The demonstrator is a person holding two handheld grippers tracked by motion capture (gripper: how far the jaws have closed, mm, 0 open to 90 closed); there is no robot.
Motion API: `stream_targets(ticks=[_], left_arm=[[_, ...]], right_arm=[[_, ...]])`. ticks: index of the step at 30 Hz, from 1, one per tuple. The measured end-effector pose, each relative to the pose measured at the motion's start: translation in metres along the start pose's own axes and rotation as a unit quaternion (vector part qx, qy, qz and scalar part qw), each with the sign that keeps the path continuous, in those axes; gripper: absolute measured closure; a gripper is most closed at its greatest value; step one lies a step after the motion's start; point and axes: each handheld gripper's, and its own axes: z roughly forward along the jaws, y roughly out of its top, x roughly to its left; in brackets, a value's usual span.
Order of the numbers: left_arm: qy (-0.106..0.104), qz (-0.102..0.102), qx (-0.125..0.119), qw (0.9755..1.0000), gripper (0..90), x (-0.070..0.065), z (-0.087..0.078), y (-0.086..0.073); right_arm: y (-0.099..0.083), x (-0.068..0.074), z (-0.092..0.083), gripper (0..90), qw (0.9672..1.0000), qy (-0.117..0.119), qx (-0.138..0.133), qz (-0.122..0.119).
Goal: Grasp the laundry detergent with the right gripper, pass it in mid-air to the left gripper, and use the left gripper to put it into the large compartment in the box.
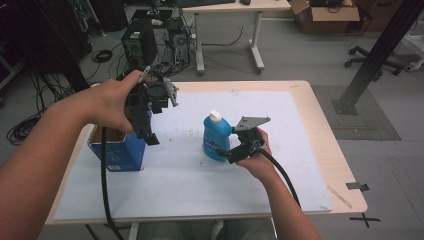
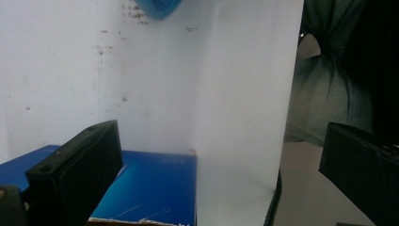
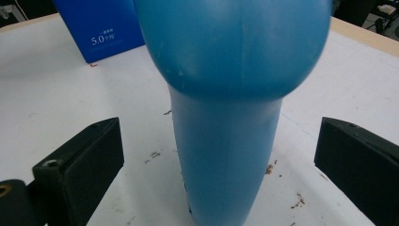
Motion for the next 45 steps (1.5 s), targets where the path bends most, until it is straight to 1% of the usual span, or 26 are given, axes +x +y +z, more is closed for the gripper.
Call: stream_targets(ticks=[3, 9, 11, 13, 23, 25, 28, 32, 45], left_arm=[[-0.001, 0.0, 0.001, 1.0, 0.1, -0.001, -0.001, -0.002], [0.001, -0.001, 0.0, 1.0, 0.1, -0.001, -0.002, -0.004], [0.001, 0.0, -0.001, 1.0, 0.1, -0.002, -0.002, -0.005], [0.0, 0.0, 0.001, 1.0, 0.1, -0.002, -0.003, -0.005], [0.0, 0.001, 0.003, 1.0, 0.1, -0.001, -0.002, -0.004], [0.0, 0.002, 0.003, 1.0, 0.1, -0.001, -0.002, -0.004], [0.0, 0.002, 0.004, 1.0, 0.1, -0.001, -0.002, -0.004], [0.0, 0.002, 0.003, 1.0, 0.1, -0.001, -0.001, -0.004], [0.002, 0.005, 0.0, 1.0, 0.1, 0.001, -0.004, -0.009]], right_arm=[[-0.001, 0.0, 0.002, 1.6, 0.9999, -0.006, -0.014, 0.003], [-0.002, 0.002, 0.007, 1.7, 0.9997, -0.009, -0.023, 0.005], [-0.002, 0.002, 0.009, 1.7, 0.9995, -0.014, -0.027, 0.005], [-0.003, 0.003, 0.011, 1.8, 0.9993, -0.024, -0.027, 0.002], [-0.006, 0.005, 0.016, 1.9, 0.9989, -0.025, -0.038, 0.01], [-0.007, 0.005, 0.017, 2.2, 0.9987, -0.029, -0.041, 0.009], [-0.007, 0.005, 0.017, 2.5, 0.9981, -0.033, -0.049, 0.015], [-0.008, 0.005, 0.02, 2.8, 0.998, -0.033, -0.051, 0.017], [-0.009, 0.007, 0.023, 5.1, 0.9976, -0.035, -0.058, 0.015]])
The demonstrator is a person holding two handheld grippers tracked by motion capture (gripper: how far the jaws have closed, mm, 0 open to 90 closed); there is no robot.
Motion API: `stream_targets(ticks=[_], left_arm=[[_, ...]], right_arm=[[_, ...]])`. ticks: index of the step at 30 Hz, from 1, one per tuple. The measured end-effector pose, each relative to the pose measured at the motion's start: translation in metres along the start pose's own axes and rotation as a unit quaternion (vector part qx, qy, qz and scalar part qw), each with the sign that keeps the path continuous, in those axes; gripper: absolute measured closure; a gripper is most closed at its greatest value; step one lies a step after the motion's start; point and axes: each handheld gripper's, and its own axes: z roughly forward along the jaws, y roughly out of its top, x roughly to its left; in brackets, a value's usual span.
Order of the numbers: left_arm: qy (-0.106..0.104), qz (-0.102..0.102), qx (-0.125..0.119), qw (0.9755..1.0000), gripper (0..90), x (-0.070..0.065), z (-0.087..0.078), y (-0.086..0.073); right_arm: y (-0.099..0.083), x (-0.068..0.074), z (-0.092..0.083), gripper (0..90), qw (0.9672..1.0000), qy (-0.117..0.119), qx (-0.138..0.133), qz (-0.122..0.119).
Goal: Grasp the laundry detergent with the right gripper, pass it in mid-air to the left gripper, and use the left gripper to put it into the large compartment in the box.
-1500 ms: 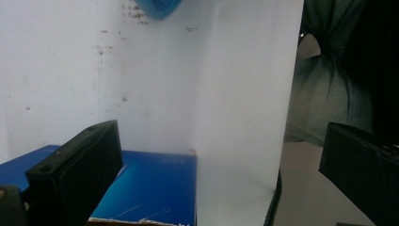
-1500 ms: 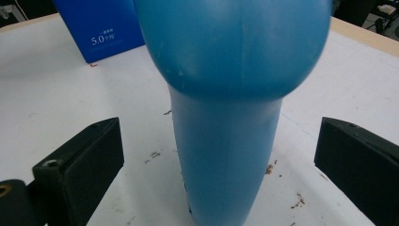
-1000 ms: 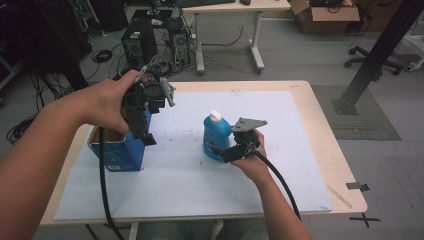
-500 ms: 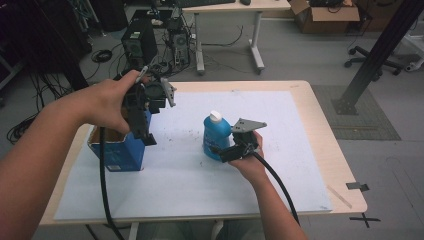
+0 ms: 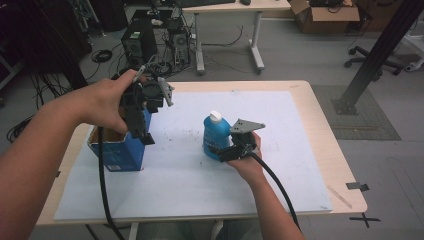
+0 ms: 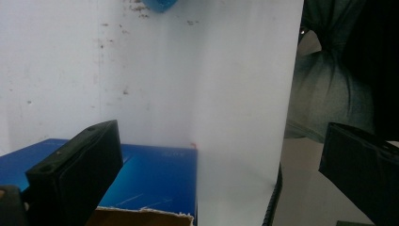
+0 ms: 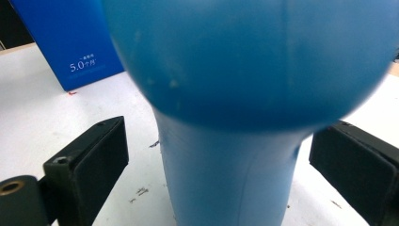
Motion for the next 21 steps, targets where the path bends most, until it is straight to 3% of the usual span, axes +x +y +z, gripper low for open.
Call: stream_targets(ticks=[21], left_arm=[[-0.003, -0.004, 0.003, 1.0, 0.1, 0.0004, 0.002, 0.0025]], right_arm=[[-0.0046, 0.0006, 0.006, 9.9, 0.9999, -0.002, -0.011, 0.005]])
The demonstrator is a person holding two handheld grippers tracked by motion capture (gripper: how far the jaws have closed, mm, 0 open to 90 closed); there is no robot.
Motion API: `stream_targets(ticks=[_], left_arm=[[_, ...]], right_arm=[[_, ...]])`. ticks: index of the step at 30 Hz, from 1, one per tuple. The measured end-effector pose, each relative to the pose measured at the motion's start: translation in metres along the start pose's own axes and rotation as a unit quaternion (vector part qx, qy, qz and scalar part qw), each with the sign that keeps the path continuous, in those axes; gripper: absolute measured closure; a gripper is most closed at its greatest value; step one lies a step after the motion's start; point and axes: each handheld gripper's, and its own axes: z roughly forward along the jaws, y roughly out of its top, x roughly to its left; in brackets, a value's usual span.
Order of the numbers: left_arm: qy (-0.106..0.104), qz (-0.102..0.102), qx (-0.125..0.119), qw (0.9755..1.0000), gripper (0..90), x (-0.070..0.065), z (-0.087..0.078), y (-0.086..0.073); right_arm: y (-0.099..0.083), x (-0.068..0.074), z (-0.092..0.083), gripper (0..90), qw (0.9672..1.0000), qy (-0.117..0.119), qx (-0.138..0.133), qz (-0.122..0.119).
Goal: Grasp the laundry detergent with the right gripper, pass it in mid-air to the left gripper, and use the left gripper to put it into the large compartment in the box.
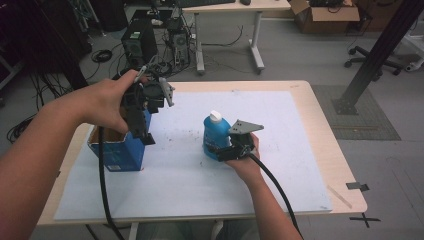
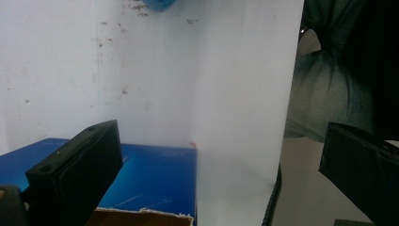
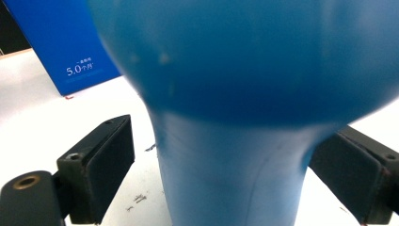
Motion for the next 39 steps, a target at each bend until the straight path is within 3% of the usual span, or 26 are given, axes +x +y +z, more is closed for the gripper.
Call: stream_targets(ticks=[14, 22, 31, 39], left_arm=[[0.001, -0.001, 0.001, 1.0, 0.1, -0.0002, 0.0008, 0.0011], [0.002, -0.002, 0.002, 1.0, 0.1, -0.0009, -0.0008, -0.0011], [0.004, -0.002, 0.001, 1.0, 0.1, -0.0006, -0.0009, -0.0029], [0.005, 0.0, -0.001, 1.0, 0.1, -0.0013, 0.0002, -0.0002]], right_arm=[[-0.0016, -0.0001, 0.0026, 18.2, 0.9999, 0.009, -0.009, 0.001], [-0.0042, 0.0012, 0.0058, 32.6, 0.9998, 0.016, -0.013, -0.007], [-0.0059, 0.0005, 0.0065, 42.1, 0.9998, 0.001, -0.017, -0.009], [-0.0036, 0.0047, 0.006, 44.5, 0.9997, -0.009, -0.013, -0.021]])
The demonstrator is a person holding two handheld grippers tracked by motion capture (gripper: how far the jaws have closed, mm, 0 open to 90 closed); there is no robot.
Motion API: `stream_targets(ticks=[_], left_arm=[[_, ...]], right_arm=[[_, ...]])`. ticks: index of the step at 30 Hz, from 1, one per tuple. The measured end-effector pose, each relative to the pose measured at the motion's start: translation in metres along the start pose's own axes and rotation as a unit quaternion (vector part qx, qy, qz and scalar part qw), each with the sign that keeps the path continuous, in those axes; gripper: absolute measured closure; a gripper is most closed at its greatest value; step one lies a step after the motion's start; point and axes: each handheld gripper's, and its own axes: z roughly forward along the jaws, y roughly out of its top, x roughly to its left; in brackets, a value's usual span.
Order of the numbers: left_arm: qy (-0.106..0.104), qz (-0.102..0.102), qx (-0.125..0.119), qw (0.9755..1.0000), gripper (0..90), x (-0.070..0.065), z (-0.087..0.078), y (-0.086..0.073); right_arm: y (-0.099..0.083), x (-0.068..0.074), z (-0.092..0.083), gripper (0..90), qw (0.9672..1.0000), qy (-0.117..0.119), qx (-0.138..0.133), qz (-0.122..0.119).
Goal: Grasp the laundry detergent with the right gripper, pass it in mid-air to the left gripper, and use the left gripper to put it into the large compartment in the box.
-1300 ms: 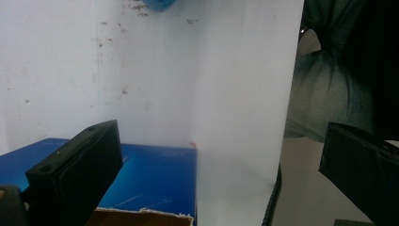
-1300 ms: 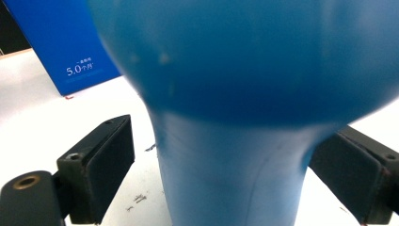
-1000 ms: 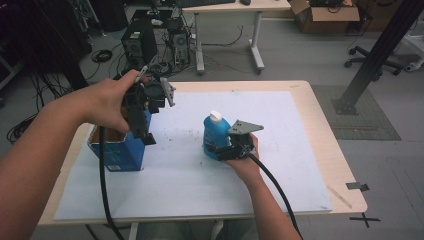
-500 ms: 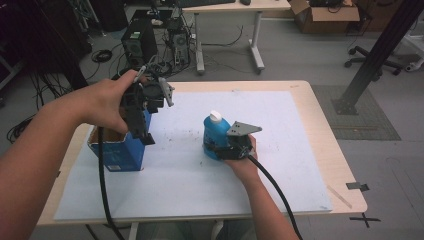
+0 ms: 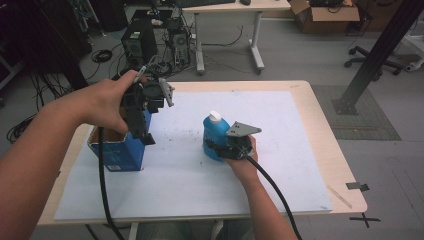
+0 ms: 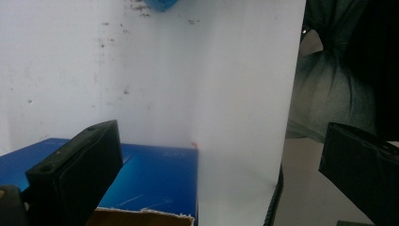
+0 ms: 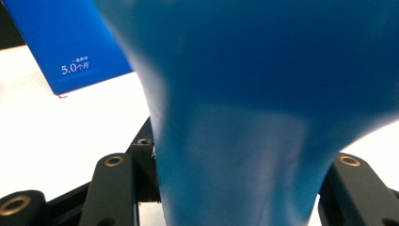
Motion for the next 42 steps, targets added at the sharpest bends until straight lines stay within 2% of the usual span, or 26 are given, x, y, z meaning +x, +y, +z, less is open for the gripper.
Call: stream_targets(ticks=[6, 11, 16, 21, 23, 30, 42], left_arm=[[-0.001, -0.003, 0.0, 1.0, 0.1, 0.0, 0.0, 0.001], [-0.002, -0.003, 0.001, 1.0, 0.1, -0.001, -0.002, 0.002], [0.001, 0.0, 0.002, 1.0, 0.1, -0.001, -0.005, 0.004], [0.004, 0.003, 0.001, 1.0, 0.1, -0.001, -0.008, 0.008], [0.004, 0.004, 0.001, 1.0, 0.1, -0.001, -0.009, 0.009], [0.006, 0.006, 0.001, 1.0, 0.1, -0.001, -0.011, 0.014], [0.005, 0.007, 0.0, 1.0, 0.1, -0.001, -0.012, 0.021]], right_arm=[[0.013, 0.002, -0.008, 44.9, 0.9998, 0.013, -0.016, -0.009], [0.026, 0.0, -0.015, 45.1, 0.9995, 0.017, -0.017, -0.021], [0.041, -0.005, -0.028, 45.2, 0.9989, 0.036, -0.011, -0.027], [0.046, -0.01, -0.036, 45.2, 0.9983, 0.054, -0.011, -0.018], [0.046, -0.01, -0.039, 45.2, 0.9983, 0.052, -0.013, -0.021], [0.05, -0.015, -0.052, 46.1, 0.9969, 0.071, -0.019, -0.027], [0.058, -0.019, -0.071, 46.5, 0.9955, 0.083, -0.028, -0.035]])
